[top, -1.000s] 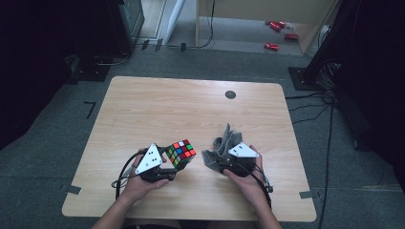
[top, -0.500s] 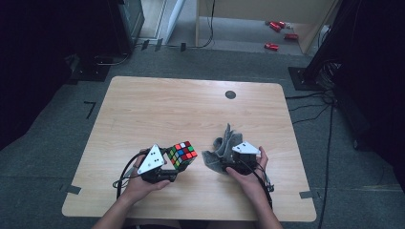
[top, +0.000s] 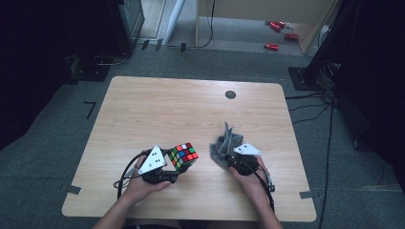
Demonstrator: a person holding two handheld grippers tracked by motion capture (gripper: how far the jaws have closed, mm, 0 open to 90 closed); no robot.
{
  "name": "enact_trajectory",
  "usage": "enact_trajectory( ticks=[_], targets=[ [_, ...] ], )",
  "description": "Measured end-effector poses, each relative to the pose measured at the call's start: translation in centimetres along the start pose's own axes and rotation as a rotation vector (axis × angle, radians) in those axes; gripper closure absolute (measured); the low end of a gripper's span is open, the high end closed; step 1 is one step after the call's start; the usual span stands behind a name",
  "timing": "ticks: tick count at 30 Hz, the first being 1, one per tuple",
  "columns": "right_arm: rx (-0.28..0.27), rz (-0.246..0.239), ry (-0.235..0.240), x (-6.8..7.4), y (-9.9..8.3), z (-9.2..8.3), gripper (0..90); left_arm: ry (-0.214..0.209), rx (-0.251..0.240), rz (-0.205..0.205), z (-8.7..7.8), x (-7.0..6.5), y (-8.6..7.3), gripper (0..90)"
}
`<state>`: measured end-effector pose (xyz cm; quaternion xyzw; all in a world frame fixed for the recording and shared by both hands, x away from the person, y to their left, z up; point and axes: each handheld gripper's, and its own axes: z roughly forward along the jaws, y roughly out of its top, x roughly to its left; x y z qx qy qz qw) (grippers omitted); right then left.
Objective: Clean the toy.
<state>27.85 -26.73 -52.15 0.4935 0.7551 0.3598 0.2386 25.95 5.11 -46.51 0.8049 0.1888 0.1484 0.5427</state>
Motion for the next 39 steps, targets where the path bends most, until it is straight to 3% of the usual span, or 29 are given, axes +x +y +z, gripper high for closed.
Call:
enact_trajectory(
  ticks=[3,7,13,17,19,22,25,29,34,37,39],
  targets=[
    [-0.005,0.014,0.007,0.1,0.1,-0.3,69.1,-0.002,0.012,-0.003,0.1,-0.1,0.0,34.0],
    [-0.088,0.077,0.109,0.5,1.0,-1.8,70.9,-0.006,0.020,-0.004,0.2,-0.1,0.0,34.0],
    [-0.319,0.022,0.245,4.1,4.2,-6.6,70.8,0.005,0.054,0.003,0.7,-0.4,-0.1,34.0],
    [-0.418,-0.031,0.342,7.1,5.6,-9.1,70.7,0.001,0.070,0.020,1.1,-0.9,-0.2,34.0],
    [-0.427,-0.059,0.374,8.4,5.8,-9.6,70.5,-0.008,0.064,0.024,1.2,-1.3,-0.1,34.0],
    [-0.387,-0.066,0.400,9.4,5.6,-9.1,70.5,-0.036,0.034,0.016,1.1,-1.7,0.2,33.9],
    [-0.386,-0.030,0.413,9.1,4.9,-8.1,70.3,-0.014,0.036,0.041,0.9,-1.9,0.2,34.0],
    [-0.366,-0.003,0.366,8.0,4.6,-7.5,70.3,-0.020,0.005,0.040,0.6,-1.8,0.4,33.9],
    [-0.314,0.035,0.277,6.5,4.2,-6.9,70.2,-0.016,0.009,0.033,0.5,-1.5,0.5,34.0],
    [-0.360,0.050,0.292,6.5,4.5,-7.7,70.1,0.002,0.066,0.051,1.1,-1.7,0.1,34.0],
    [-0.395,0.026,0.322,7.3,4.9,-8.5,69.9,-0.003,0.086,0.049,1.5,-1.9,0.0,34.0]
  ],
)
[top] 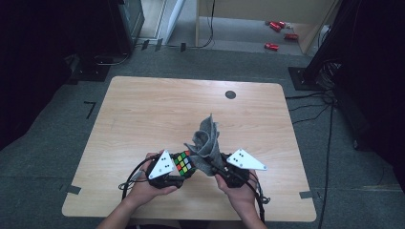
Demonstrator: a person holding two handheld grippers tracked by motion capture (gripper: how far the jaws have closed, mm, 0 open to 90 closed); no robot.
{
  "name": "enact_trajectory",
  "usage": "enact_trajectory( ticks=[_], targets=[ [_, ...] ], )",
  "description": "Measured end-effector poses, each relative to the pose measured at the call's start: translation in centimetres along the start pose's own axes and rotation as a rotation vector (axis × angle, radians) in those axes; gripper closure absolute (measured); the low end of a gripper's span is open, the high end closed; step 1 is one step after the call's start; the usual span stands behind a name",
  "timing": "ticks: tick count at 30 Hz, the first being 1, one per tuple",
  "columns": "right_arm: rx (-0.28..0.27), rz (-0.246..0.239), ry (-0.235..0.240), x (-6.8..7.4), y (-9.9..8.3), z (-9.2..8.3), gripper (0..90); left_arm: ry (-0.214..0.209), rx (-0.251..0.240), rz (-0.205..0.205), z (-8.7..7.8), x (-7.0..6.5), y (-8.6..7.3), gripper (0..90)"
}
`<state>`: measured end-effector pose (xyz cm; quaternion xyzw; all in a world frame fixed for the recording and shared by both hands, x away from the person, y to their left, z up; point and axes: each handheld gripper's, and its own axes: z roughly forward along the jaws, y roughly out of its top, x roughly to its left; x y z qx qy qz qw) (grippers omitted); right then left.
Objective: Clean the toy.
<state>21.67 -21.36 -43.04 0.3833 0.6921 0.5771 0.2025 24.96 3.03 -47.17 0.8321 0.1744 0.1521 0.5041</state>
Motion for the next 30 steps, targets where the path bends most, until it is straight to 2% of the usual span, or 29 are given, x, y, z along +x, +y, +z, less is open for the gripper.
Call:
enact_trajectory(
  ticks=[2,5,6,7,9,18,19,21,22,25,27,30],
  targets=[
    [-0.009,-0.024,0.049,1.3,0.4,0.0,69.6,-0.009,0.001,0.008,0.1,-0.3,0.1,34.0],
    [0.026,-0.061,0.084,2.6,0.2,0.6,68.5,-0.018,-0.031,0.012,-0.2,-0.7,0.5,34.0],
    [0.021,-0.062,0.087,2.7,-0.1,0.9,68.1,-0.005,-0.028,0.024,-0.3,-0.7,0.5,34.0],
    [0.008,-0.042,0.096,2.5,-0.3,0.9,68.0,0.000,-0.028,0.030,-0.3,-0.7,0.4,33.9],
    [0.003,-0.021,0.116,1.9,-0.4,0.9,67.8,-0.001,-0.032,0.026,-0.3,-0.7,0.4,33.9],
    [-0.013,-0.021,0.121,1.5,-0.5,0.7,67.9,-0.003,-0.043,0.029,-0.5,-0.6,0.5,33.9],
    [-0.014,-0.018,0.114,1.5,-0.5,0.7,68.1,-0.008,-0.055,0.024,-0.7,-0.5,0.5,33.9],
    [-0.003,-0.025,0.066,1.2,-0.4,0.5,68.4,-0.023,-0.095,-0.001,-1.2,-0.2,0.7,34.0],
    [-0.004,-0.002,0.062,0.8,-0.5,0.5,68.5,-0.024,-0.107,-0.005,-1.5,0.0,0.8,34.0],
    [0.023,0.037,0.065,-0.2,-0.6,0.6,68.5,-0.016,-0.120,-0.001,-1.9,0.2,0.9,33.9],
    [0.051,0.029,0.029,-0.6,-0.7,0.7,68.5,-0.017,-0.138,-0.011,-2.0,0.3,0.9,34.0],
    [0.068,0.047,-0.013,-1.1,-0.7,0.6,68.6,-0.026,-0.161,-0.025,-2.3,0.6,1.0,34.0]
  ],
)
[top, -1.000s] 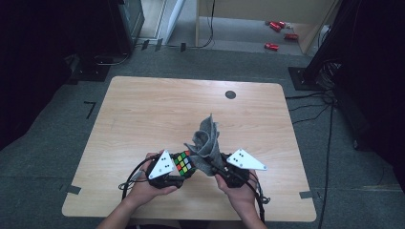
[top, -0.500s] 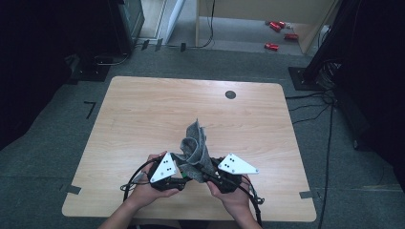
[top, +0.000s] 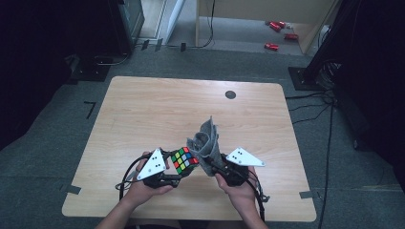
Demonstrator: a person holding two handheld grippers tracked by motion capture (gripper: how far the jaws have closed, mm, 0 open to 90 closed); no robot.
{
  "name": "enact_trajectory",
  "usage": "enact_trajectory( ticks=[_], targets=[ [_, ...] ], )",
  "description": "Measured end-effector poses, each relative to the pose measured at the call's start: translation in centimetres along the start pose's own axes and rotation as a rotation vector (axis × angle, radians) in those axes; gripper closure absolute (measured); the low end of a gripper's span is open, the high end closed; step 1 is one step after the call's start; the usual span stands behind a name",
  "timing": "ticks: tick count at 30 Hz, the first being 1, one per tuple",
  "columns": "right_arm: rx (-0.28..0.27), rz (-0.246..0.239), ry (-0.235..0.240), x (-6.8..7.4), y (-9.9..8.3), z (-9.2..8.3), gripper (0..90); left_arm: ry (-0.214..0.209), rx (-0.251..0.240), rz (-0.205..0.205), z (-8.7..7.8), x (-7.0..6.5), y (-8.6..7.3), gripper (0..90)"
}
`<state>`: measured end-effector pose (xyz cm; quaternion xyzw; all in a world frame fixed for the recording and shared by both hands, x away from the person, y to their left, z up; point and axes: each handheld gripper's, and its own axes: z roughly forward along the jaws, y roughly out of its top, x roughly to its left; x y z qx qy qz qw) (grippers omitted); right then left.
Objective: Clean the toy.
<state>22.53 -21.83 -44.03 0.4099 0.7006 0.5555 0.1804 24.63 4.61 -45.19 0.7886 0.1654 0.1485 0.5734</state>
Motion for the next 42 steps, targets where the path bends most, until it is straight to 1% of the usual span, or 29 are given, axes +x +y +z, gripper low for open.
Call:
enact_trajectory(
  ticks=[1,2,4,5,7,8,9,10,11,12,13,14,16,18,21,23,25,26,27,28,30,32,33,35,36,38,42],
  targets=[
    [-0.013,0.013,-0.001,0.0,0.1,-0.2,68.6,0.002,0.013,0.006,0.1,0.1,-0.1,34.0],
    [-0.036,0.013,0.004,0.0,0.3,-0.5,68.6,0.005,0.033,0.013,0.2,0.1,-0.2,34.0],
    [-0.076,0.005,0.022,0.6,0.9,-1.0,68.6,0.012,0.076,0.025,0.6,0.0,-0.6,34.0],
    [-0.091,-0.005,0.038,1.1,1.2,-1.2,68.6,0.012,0.086,0.027,0.8,0.0,-0.7,34.0],
    [-0.113,-0.040,0.076,2.2,1.5,-1.4,68.5,-0.005,0.073,0.023,1.0,-0.4,-0.6,34.0],
    [-0.117,-0.068,0.087,2.6,1.6,-1.3,68.4,-0.015,0.057,0.028,0.9,-0.6,-0.5,34.0],
    [-0.100,-0.071,0.090,3.0,1.5,-1.1,68.4,-0.026,0.038,0.034,0.8,-0.8,-0.3,34.0],
    [-0.086,-0.072,0.094,3.2,1.3,-0.9,68.3,-0.025,0.029,0.040,0.6,-0.9,-0.1,34.0],
    [-0.103,-0.052,0.097,3.1,1.0,-0.7,68.3,-0.013,0.024,0.052,0.5,-1.0,-0.1,34.0],
    [-0.109,-0.016,0.108,2.8,0.8,-0.6,68.4,-0.011,0.020,0.054,0.4,-1.0,-0.1,34.0],
    [-0.106,0.006,0.109,2.4,0.6,-0.5,68.4,-0.011,0.013,0.051,0.3,-0.9,-0.1,34.0],
    [-0.102,0.016,0.111,2.2,0.5,-0.5,68.4,-0.012,0.005,0.048,0.2,-0.8,-0.1,34.0],
    [-0.093,0.012,0.088,1.9,0.4,-0.4,68.4,-0.014,-0.009,0.038,0.0,-0.7,0.0,34.0],
    [-0.072,0.029,0.081,1.3,0.4,-0.3,68.3,-0.015,-0.013,0.032,0.0,-0.6,0.0,34.0],
    [-0.033,0.029,0.050,0.8,0.2,-0.1,68.3,-0.011,-0.002,0.030,0.1,-0.6,-0.1,34.0],
    [-0.017,0.028,0.039,0.6,0.2,0.0,68.2,-0.009,0.013,0.033,0.2,-0.5,-0.1,34.1],
    [-0.026,0.015,0.028,0.9,0.3,-0.2,68.1,-0.004,0.050,0.037,0.6,-0.5,-0.2,34.1],
    [-0.045,0.010,0.033,1.0,0.5,-0.5,68.1,0.010,0.070,0.050,0.8,-0.6,-0.3,34.1],
    [-0.069,0.005,0.038,1.3,0.8,-0.7,68.1,0.016,0.087,0.054,0.9,-0.6,-0.4,34.1],
    [-0.088,0.000,0.046,1.6,1.0,-1.0,68.1,0.012,0.092,0.052,1.0,-0.6,-0.5,34.1],
    [-0.098,-0.016,0.067,2.3,1.3,-1.1,68.0,-0.002,0.075,0.043,0.9,-0.7,-0.4,34.1],
    [-0.074,-0.037,0.075,2.7,1.0,-0.6,68.1,-0.017,0.052,0.040,0.7,-0.8,-0.1,34.1],
    [-0.083,-0.028,0.073,2.7,0.7,-0.4,68.1,-0.008,0.046,0.050,0.6,-0.9,-0.1,34.0],
    [-0.091,0.046,0.099,2.1,0.3,-0.2,68.2,-0.006,0.038,0.044,0.4,-0.8,-0.1,34.0],
    [-0.091,0.065,0.104,1.9,0.1,-0.1,68.3,-0.009,0.032,0.036,0.3,-0.7,-0.2,33.9],
    [-0.094,0.065,0.092,1.8,-0.1,0.0,68.6,-0.008,0.024,0.033,0.3,-0.7,-0.1,33.7],
    [-0.094,0.071,0.089,1.6,-0.1,-0.1,68.6,-0.006,0.001,0.028,0.1,-0.7,-0.1,33.6]
  ],
)
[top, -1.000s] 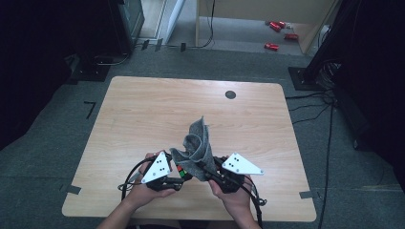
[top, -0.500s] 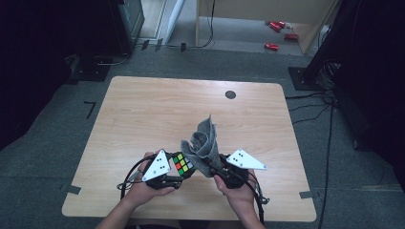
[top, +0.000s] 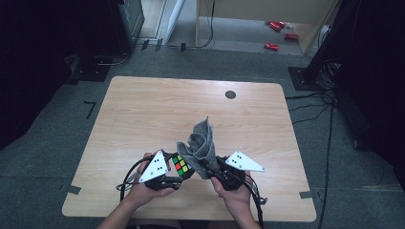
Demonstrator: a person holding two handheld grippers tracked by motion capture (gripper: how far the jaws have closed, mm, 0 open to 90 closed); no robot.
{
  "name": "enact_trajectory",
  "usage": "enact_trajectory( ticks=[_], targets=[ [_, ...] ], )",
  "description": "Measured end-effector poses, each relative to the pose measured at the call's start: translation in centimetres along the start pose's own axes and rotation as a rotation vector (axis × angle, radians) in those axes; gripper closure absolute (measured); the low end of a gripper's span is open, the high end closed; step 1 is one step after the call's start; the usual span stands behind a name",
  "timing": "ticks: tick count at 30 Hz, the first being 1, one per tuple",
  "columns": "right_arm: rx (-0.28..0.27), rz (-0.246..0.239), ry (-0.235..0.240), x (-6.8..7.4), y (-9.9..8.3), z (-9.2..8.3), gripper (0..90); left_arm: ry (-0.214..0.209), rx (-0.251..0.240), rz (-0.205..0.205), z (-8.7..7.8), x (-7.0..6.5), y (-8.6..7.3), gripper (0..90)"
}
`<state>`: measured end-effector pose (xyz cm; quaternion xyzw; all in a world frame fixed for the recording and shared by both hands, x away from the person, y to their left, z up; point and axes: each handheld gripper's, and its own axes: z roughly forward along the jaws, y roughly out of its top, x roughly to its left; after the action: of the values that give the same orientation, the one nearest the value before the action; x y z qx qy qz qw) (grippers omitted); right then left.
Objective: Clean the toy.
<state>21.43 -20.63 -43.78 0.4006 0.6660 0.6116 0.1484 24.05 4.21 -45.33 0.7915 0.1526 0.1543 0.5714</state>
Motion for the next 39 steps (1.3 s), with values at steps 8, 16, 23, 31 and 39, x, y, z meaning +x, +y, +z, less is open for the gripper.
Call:
enact_trajectory(
  ticks=[8,16,23,31,39],
  targets=[
    [0.045,0.027,-0.017,-0.4,-0.6,0.5,68.9,-0.019,-0.033,-0.038,-0.3,0.3,0.1,33.6],
    [0.077,0.025,-0.028,-0.6,-0.7,0.7,68.8,0.015,-0.006,-0.029,-0.1,0.3,0.2,34.1],
    [-0.021,-0.147,-0.038,2.1,0.9,-0.6,68.6,0.076,0.153,-0.036,1.2,0.2,-0.1,34.2],
    [0.125,-0.368,-0.080,4.6,-1.1,1.9,67.2,0.121,0.253,0.050,2.3,-1.3,0.0,34.4],
    [0.145,-0.265,-0.260,0.7,-0.2,0.8,67.6,0.098,0.212,0.039,1.9,-1.3,0.4,34.4]
  ],
)
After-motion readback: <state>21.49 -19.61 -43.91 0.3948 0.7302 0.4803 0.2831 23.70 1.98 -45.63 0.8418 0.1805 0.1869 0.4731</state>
